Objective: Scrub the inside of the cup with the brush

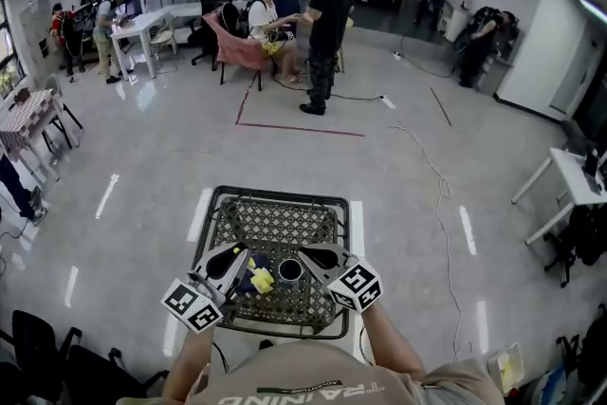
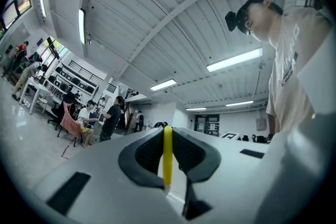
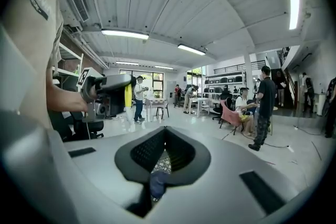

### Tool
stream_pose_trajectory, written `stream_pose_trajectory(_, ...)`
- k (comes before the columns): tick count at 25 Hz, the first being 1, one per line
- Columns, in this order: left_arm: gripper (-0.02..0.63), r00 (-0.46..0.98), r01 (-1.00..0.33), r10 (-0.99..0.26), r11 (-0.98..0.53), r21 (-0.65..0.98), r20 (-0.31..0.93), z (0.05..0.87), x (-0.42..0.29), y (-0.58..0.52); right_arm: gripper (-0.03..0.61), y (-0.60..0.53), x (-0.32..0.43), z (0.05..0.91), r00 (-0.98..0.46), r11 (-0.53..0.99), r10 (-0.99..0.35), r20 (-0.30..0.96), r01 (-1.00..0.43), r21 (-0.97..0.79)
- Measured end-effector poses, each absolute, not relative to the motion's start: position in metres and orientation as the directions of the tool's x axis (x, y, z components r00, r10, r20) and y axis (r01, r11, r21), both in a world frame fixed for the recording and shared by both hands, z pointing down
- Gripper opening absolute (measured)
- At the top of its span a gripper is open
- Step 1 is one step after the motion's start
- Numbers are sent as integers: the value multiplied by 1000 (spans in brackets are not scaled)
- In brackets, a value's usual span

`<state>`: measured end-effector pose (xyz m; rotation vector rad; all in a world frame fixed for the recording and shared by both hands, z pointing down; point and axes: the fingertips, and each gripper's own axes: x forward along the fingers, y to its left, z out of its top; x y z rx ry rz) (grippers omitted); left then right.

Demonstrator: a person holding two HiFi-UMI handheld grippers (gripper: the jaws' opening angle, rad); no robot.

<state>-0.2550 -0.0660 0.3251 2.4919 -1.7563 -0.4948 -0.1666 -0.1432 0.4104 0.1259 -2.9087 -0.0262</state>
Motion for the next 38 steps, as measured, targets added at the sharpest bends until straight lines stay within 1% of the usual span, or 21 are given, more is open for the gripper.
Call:
stream_pose_trajectory(5,54,266,-923,-939,-313,223,-215,335,-252,-54,17,-126,-171,391,-983,998,-60,173,-57,24)
stream_pose_trajectory(10,54,223,-933,-956,-266,243,-194,349,-249,-48,17,-113,-172,395,-983,998,-68,172,-68,7)
stream_pose_trajectory(19,54,295,-920,-940,-327,216,-169,344,-239,-54,15,-113,-171,385,-986,997,-78,149,-75,25)
stream_pose_trajectory(23,54,286,-925,-945,-316,212,-162,343,-241,-57,15,-117,-166,385,-985,996,-85,149,-83,16)
stream_pose_trajectory(29,54,288,-926,-942,-320,202,-172,339,-248,-60,15,-116,-171,394,-979,996,-87,185,-81,43)
stream_pose_trajectory(38,54,309,-920,-933,-342,193,-182,335,-246,-67,15,-114,-171,392,-981,996,-87,175,-83,28)
